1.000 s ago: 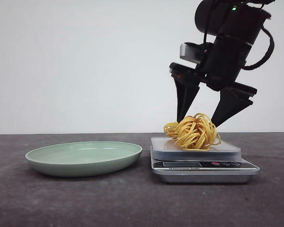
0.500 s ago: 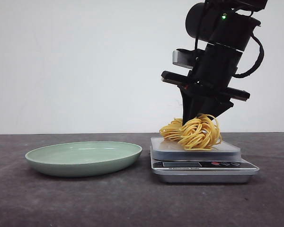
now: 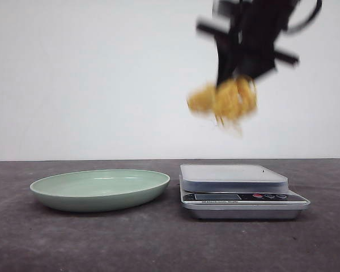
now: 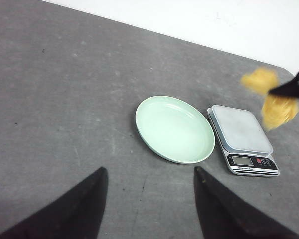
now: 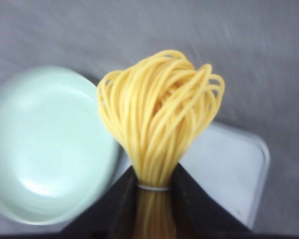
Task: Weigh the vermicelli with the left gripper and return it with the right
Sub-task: 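Lift the vermicelli with the right gripper and carry it over the plate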
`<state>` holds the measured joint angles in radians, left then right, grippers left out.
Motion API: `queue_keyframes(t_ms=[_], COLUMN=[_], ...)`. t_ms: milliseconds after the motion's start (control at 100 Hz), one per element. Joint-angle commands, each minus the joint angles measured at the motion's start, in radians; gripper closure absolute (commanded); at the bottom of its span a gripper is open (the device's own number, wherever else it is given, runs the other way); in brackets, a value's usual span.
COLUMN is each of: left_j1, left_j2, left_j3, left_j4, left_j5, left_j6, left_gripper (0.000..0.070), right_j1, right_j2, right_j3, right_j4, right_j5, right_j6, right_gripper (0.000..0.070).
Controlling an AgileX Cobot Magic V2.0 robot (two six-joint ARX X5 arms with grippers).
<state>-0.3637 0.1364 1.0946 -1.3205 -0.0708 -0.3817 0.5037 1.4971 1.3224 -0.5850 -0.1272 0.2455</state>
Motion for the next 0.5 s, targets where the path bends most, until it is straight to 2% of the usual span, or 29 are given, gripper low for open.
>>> queue_keyframes(t_ms=[0,220,380,490], left_j1=[-0.001,-0.001,-0.001,-0.001], left_j2=[0.000,0.000,0.000,0.000], left_j3=[0.010,0.010,0.010,0.010], left_j4=[0.008,0.008,0.011,0.011], left_j5=[0.000,0.000,0.000,0.000], left_j6=[0.010,0.010,0.010,0.006], left_gripper=[0.0391,0.0391,0.0391,0.0391], right_j1=[0.045,0.217,0.330,0.356], right_j2=[-0.020,-0.060,-0.024,0.023], right_j3=[0.037,0.118,0.156,0.172], right_j4=[0.002,0.016,0.091,0.115], right_j5=[-0.007,-0.005,0.057,0.079], right_j6=[-0.045,-0.047,-0.048,-0.048], right_gripper=[0.0700,0.0700,0.0700,0.0700])
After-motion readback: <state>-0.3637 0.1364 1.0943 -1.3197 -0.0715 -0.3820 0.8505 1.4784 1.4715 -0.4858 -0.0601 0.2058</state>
